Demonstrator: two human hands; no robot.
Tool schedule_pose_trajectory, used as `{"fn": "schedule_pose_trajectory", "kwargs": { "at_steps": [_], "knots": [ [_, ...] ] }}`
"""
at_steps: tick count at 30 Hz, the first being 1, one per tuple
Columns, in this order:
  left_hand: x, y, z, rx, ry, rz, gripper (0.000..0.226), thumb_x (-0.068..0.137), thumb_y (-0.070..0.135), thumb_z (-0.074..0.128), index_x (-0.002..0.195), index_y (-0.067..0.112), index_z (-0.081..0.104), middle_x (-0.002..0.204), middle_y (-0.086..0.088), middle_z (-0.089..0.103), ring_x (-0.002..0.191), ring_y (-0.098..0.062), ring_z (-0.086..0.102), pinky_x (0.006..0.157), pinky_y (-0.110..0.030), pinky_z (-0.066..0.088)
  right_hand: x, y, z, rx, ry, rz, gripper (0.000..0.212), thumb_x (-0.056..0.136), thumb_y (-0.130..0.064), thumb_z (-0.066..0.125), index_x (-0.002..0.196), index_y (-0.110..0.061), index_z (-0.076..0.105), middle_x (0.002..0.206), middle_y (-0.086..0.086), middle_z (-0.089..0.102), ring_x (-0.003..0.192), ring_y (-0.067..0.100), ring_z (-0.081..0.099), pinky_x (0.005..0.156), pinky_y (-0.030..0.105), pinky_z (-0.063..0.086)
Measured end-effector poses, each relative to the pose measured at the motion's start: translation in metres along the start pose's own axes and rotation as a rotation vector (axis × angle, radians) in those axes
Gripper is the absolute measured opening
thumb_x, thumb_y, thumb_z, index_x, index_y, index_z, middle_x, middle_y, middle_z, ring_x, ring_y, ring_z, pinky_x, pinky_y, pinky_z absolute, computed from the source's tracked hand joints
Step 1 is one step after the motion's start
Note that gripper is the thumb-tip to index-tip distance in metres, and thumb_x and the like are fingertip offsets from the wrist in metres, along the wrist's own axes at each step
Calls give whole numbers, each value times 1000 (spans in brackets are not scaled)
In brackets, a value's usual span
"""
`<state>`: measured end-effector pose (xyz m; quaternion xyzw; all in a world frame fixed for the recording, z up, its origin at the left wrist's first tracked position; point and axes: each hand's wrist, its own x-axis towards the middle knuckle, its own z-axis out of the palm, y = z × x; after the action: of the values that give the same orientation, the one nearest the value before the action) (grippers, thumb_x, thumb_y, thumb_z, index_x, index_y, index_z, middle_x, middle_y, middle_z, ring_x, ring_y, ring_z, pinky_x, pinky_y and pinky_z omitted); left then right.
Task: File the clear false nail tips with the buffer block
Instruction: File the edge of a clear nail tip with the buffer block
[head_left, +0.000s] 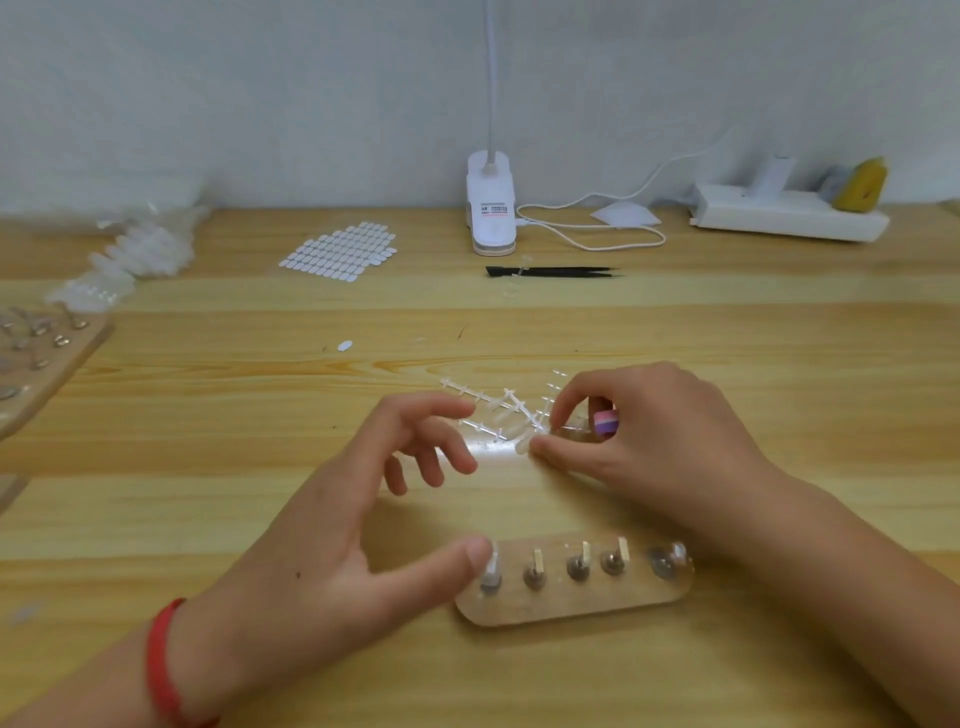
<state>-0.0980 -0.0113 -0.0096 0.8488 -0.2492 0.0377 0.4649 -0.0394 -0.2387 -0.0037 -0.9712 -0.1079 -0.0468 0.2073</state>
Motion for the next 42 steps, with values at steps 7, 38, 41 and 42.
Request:
{"fn": "schedule_pose_trajectory", "kwargs": {
  "at_steps": [7, 38, 41, 42],
  "knots": [
    [38, -7, 17, -312, 170, -259, 36, 64, 39, 69, 98, 31, 59, 87, 8, 64, 75, -9, 56, 66, -19, 45, 6, 6, 2, 503, -60, 86, 15, 74, -40, 78, 70, -28, 68, 51, -12, 55, 47, 1, 47, 51, 17, 38],
    [57, -7, 22, -497, 62, -235, 23, 68, 34, 70, 77, 14, 77, 75, 10, 64, 72, -7, 52, 62, -15, 38, 5, 12, -8, 1119, -392, 68, 15, 83, -30, 70, 71, -21, 72, 52, -10, 29, 45, 5, 25, 41, 11, 25],
    [57, -5, 21, -503, 46, -226, 25, 69, 32, 69, 79, 10, 76, 76, 8, 63, 74, -8, 52, 65, -19, 38, 5, 10, -7, 1193, -469, 95, 21, 84, -29, 66, 65, -25, 70, 52, -10, 23, 44, 6, 20, 39, 13, 20],
    [57, -5, 21, -505, 42, -227, 25, 70, 31, 69, 79, 10, 76, 76, 7, 64, 75, -9, 52, 67, -21, 38, 5, 9, -8, 1204, -490, 100, 21, 84, -30, 66, 64, -26, 70, 52, -11, 23, 44, 5, 19, 39, 13, 19]
  ]
}}
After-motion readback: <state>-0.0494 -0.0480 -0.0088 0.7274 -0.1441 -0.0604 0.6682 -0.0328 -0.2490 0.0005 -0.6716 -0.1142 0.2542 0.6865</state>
